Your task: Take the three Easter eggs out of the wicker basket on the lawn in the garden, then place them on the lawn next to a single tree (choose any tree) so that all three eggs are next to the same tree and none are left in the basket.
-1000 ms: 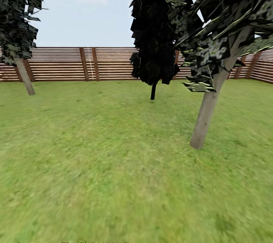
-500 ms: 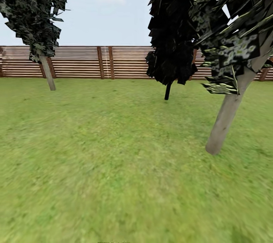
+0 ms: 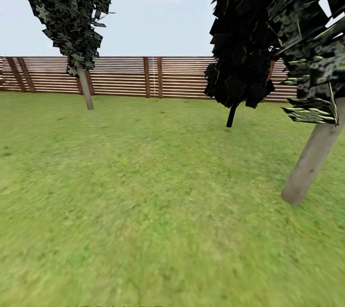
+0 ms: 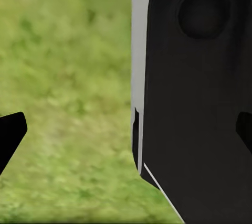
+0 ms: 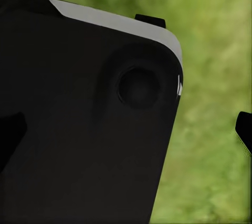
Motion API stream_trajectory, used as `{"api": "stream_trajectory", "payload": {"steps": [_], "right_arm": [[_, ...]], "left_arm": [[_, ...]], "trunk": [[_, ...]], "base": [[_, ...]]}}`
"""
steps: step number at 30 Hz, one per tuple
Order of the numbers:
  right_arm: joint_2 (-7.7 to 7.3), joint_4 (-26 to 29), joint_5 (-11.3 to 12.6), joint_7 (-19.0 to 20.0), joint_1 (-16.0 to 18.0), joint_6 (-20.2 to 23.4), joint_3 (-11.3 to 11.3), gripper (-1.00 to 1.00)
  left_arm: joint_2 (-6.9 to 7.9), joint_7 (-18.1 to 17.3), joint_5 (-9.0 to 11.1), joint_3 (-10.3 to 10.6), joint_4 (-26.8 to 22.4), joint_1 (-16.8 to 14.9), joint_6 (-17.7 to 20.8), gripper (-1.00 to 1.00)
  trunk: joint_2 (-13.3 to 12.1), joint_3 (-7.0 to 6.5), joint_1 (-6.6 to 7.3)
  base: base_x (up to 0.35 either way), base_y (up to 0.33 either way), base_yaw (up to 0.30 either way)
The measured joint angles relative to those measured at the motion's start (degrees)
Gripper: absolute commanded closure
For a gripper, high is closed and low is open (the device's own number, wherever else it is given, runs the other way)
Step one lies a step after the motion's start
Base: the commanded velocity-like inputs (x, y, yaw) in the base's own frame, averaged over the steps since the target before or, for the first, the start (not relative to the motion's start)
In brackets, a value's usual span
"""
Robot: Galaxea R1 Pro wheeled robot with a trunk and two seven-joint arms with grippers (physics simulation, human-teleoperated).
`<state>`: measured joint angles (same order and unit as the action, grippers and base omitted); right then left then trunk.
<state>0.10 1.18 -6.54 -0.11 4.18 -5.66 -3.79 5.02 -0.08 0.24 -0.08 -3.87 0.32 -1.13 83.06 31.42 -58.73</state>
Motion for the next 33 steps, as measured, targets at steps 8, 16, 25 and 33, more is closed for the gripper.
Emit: {"api": "stream_trajectory", "payload": {"steps": [8, 16, 25, 33], "right_arm": [[-0.23, 0.3, 0.1, 0.0, 0.0, 0.1, 0.1, -1.00], [-0.14, 0.4, 0.1, 0.0, 0.0, 0.1, 0.0, -1.00], [-0.24, 0.4, 0.1, 0.0, 0.0, 0.0, 0.1, -1.00], [-0.24, 0.5, 0.1, 0.0, 0.0, 0.0, 0.1, -1.00]], "left_arm": [[0.00, 0.0, 0.0, 0.0, 0.0, 0.0, 0.0, -1.00], [-0.01, 0.0, 0.0, 0.0, 0.0, 0.0, 0.0, -1.00], [0.00, 0.0, 0.0, 0.0, 0.0, 0.0, 0.0, -1.00], [0.00, 0.0, 0.0, 0.0, 0.0, 0.0, 0.0, -1.00]], "trunk": [[0.0, 0.31, 0.00], [0.0, 0.65, 0.00], [0.0, 1.03, 0.00], [0.0, 1.37, 0.00]], "base": [[0.000, 0.000, 0.258], [0.000, 0.000, 0.258], [0.000, 0.000, 0.258], [0.000, 0.000, 0.258]]}}
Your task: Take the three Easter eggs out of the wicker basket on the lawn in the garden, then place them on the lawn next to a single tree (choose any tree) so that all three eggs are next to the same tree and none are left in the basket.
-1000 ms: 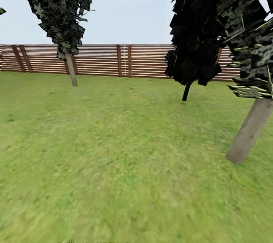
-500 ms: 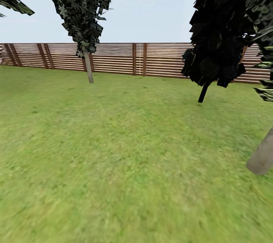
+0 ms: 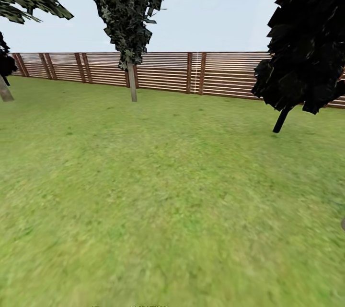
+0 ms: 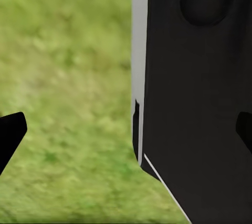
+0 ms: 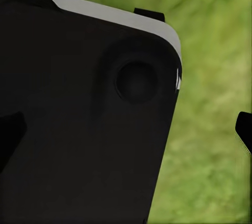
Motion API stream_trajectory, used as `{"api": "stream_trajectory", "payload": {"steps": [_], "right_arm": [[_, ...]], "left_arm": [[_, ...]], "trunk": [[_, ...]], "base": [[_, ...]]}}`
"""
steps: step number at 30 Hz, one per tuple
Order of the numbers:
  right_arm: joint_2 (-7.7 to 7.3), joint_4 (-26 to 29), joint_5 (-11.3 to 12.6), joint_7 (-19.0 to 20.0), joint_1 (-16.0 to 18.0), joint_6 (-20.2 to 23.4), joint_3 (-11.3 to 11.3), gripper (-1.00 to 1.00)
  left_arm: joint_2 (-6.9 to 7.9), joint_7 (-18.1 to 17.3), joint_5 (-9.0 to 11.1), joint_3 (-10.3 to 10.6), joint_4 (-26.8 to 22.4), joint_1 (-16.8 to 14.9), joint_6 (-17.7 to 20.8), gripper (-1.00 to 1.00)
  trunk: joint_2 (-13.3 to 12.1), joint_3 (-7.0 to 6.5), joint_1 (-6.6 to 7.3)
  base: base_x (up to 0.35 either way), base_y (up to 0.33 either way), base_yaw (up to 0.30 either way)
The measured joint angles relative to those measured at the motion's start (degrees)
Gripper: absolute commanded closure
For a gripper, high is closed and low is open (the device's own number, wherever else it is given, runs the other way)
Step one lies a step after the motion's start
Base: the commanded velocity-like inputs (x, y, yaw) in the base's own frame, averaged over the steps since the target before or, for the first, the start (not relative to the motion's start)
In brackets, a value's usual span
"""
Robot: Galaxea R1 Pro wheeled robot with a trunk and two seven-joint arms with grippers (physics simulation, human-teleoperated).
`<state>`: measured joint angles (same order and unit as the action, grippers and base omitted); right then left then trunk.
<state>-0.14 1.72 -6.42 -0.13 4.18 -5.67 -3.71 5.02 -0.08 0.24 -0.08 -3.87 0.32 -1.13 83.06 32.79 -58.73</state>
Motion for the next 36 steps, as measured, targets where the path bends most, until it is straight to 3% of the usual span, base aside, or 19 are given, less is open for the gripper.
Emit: {"api": "stream_trajectory", "payload": {"steps": [36], "right_arm": [[0.06, 0.0, -0.1, 0.0, 0.0, -0.1, 0.0, -1.00]], "left_arm": [[0.00, 0.0, 0.0, 0.0, 0.0, 0.0, 0.0, -1.00]], "trunk": [[0.0, 1.54, 0.00]], "base": [[0.000, 0.000, 0.258]]}}
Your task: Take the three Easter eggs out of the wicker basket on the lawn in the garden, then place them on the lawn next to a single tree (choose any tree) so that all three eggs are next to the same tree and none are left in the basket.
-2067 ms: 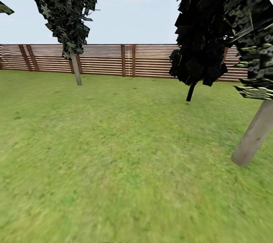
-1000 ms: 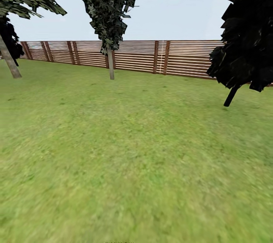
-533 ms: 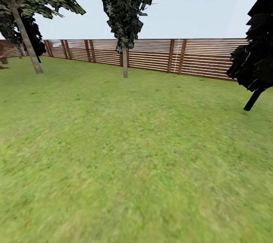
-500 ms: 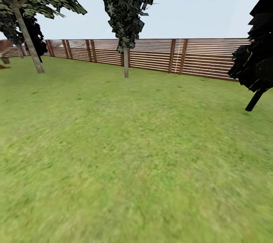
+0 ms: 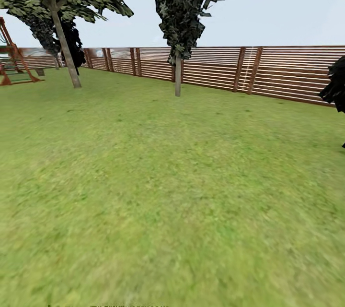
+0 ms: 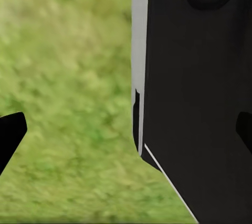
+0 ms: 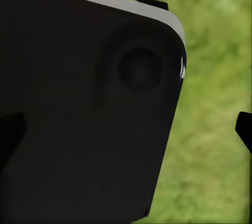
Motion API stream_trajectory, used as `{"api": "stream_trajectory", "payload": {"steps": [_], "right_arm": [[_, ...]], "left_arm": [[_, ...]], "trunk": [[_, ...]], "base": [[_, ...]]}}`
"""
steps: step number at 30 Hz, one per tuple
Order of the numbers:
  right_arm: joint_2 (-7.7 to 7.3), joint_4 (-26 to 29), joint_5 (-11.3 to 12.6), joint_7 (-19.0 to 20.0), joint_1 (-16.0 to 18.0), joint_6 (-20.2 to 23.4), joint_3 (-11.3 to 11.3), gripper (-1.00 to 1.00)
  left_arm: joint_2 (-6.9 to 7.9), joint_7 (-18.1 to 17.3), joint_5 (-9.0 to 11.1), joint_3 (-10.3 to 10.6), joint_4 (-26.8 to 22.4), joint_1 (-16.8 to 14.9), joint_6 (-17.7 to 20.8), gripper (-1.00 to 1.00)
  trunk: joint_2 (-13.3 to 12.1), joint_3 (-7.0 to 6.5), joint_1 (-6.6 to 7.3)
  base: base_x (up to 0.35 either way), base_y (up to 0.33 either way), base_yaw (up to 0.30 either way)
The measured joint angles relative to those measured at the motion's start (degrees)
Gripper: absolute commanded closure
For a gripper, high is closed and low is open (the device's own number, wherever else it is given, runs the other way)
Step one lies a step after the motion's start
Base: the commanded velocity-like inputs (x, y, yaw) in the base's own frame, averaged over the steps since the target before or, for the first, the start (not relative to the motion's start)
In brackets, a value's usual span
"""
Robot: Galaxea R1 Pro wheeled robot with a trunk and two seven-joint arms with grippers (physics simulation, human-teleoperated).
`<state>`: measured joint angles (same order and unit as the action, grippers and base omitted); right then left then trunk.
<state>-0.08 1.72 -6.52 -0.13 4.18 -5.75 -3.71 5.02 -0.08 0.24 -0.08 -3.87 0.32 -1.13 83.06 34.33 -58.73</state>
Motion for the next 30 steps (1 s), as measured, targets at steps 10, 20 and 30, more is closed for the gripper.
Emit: {"api": "stream_trajectory", "payload": {"steps": [10, 20, 30], "right_arm": [[-0.15, 0.5, 0.1, 0.0, 0.1, 0.0, 0.0, -1.00], [-0.23, 1.0, 0.0, 0.0, 0.2, 0.0, 0.0, -1.00], [-1.75, 1.1, 0.0, 0.1, 0.2, 0.0, 0.0, -1.00]], "left_arm": [[0.00, 0.0, 0.0, 0.0, 0.0, 0.0, 0.0, -1.00], [0.03, 0.0, 0.0, 0.0, 0.0, 0.0, 0.0, -1.00], [0.01, 0.0, 0.0, 0.0, 0.0, 0.0, 0.0, -1.00]], "trunk": [[0.0, 0.43, 0.00], [0.0, 0.84, 0.00], [0.0, 1.04, 0.00]], "base": [[0.000, 0.000, 0.258], [0.000, 0.000, 0.222], [0.000, 0.000, 0.092]]}}
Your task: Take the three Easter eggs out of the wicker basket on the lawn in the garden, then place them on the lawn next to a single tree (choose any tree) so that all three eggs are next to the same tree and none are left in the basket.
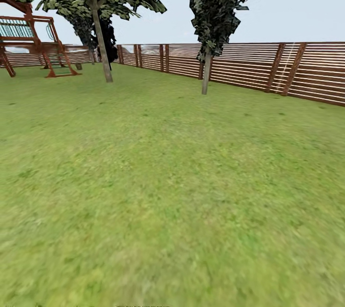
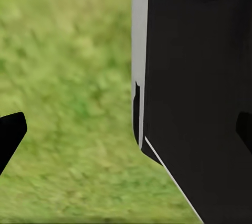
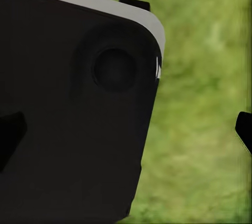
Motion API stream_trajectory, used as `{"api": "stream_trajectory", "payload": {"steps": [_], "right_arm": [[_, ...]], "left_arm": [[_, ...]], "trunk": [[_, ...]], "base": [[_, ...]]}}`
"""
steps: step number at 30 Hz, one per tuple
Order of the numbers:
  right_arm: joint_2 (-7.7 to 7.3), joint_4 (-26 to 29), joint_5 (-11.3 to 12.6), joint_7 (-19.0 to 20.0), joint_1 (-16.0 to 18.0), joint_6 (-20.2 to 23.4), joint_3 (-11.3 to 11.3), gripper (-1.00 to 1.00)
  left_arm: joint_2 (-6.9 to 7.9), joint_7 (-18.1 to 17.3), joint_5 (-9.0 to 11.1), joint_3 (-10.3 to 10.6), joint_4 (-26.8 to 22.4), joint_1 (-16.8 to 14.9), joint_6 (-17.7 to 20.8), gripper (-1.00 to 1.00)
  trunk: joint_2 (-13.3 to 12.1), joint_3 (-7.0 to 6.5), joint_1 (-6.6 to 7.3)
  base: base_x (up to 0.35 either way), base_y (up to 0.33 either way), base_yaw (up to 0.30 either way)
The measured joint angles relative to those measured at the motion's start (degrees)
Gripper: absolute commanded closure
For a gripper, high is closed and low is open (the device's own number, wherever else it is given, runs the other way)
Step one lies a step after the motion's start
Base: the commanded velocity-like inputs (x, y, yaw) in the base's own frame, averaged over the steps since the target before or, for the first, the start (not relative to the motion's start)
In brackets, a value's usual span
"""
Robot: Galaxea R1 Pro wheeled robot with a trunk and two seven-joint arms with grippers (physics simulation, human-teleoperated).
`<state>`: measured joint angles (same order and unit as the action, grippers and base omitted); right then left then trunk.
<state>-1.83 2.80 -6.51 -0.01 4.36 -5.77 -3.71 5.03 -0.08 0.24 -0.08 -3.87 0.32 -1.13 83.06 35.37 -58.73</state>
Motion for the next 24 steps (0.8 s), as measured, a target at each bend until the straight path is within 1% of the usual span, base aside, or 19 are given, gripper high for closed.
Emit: {"api": "stream_trajectory", "payload": {"steps": [17, 24], "right_arm": [[-0.01, 0.0, 0.0, -0.1, 0.0, -0.1, 0.0, -1.00], [0.40, -0.4, 0.1, -0.1, 0.0, -0.1, 0.0, -1.00]], "left_arm": [[0.01, 0.0, 0.0, 0.0, 0.0, 0.0, 0.0, -1.00], [-0.01, 0.0, 0.0, 0.0, 0.0, 0.0, 0.0, -1.00]], "trunk": [[0.0, 0.97, 0.00], [0.0, 1.34, 0.00]], "base": [[0.000, 0.000, 0.216], [0.000, 0.000, 0.209]]}}
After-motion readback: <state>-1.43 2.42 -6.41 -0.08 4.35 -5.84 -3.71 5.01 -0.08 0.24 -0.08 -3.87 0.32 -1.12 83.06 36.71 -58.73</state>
